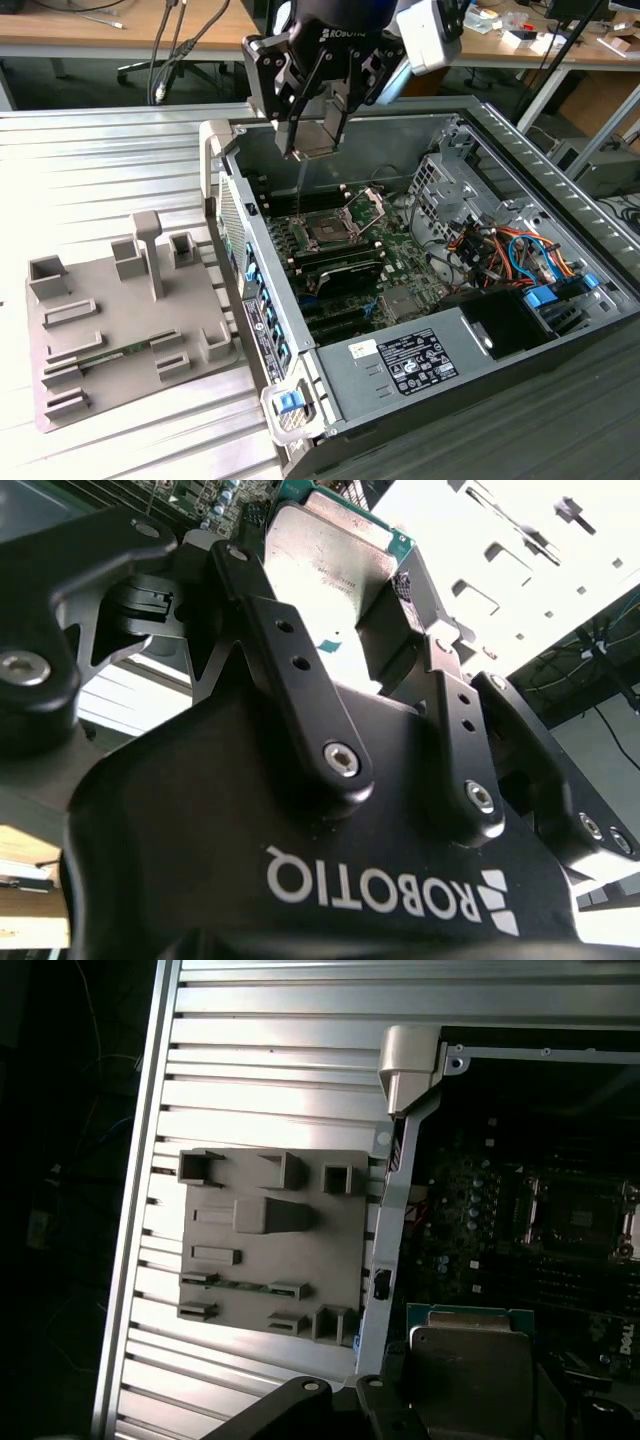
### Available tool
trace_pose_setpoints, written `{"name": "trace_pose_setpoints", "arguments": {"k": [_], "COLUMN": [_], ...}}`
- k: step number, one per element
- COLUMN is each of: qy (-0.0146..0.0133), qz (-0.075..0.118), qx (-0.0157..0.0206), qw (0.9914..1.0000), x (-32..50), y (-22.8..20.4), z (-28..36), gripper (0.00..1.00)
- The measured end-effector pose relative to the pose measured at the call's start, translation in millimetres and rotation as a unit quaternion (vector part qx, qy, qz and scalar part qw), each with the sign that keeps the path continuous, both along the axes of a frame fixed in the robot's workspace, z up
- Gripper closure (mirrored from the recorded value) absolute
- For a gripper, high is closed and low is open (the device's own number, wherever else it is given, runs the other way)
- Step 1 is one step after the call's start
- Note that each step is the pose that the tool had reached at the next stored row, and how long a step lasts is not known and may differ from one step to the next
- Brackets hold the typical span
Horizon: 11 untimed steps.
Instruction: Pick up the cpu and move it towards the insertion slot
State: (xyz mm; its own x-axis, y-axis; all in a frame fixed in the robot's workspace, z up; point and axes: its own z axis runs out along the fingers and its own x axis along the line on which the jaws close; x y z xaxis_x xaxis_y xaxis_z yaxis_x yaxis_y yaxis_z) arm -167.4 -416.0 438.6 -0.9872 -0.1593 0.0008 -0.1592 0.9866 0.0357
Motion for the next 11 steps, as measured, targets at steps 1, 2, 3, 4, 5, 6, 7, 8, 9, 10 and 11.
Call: {"name": "trace_pose_setpoints", "arguments": {"k": [1, 2, 3, 4, 5, 6, 7, 8, 9, 10, 11], "qy": [0.0, 0.0, 0.0, 0.0, 0.0, 0.0, 0.0, 0.0, 0.0, 0.0, 0.0], "qz": [0.0, 0.0, 0.0, 0.0, 0.0, 0.0, 0.0, 0.0, 0.0, 0.0, 0.0], "qx": [0.0, 0.0, 0.0, 0.0, 0.0, 0.0, 0.0, 0.0, 0.0, 0.0, 0.0], "qw": [1.0, 1.0, 1.0, 1.0, 1.0, 1.0, 1.0, 1.0, 1.0, 1.0, 1.0], "x": [0.5, 0.8, 1.4, 1.7, 2.1, 2.5, 2.8, 3.3, 3.7, 4.3, 4.9], "y": [0.0, 0.0, 0.0, 0.0, 0.0, 0.0, 0.0, 0.0, 0.0, 0.0, 0.0], "z": [-0.1, -0.1, -0.2, -0.2, -0.2, -0.3, -0.3, -0.4, -0.5, -0.6, -0.6], "gripper": [0.45, 0.45, 0.45, 0.45, 0.45, 0.45, 0.45, 0.45, 0.45, 0.45, 0.45]}}
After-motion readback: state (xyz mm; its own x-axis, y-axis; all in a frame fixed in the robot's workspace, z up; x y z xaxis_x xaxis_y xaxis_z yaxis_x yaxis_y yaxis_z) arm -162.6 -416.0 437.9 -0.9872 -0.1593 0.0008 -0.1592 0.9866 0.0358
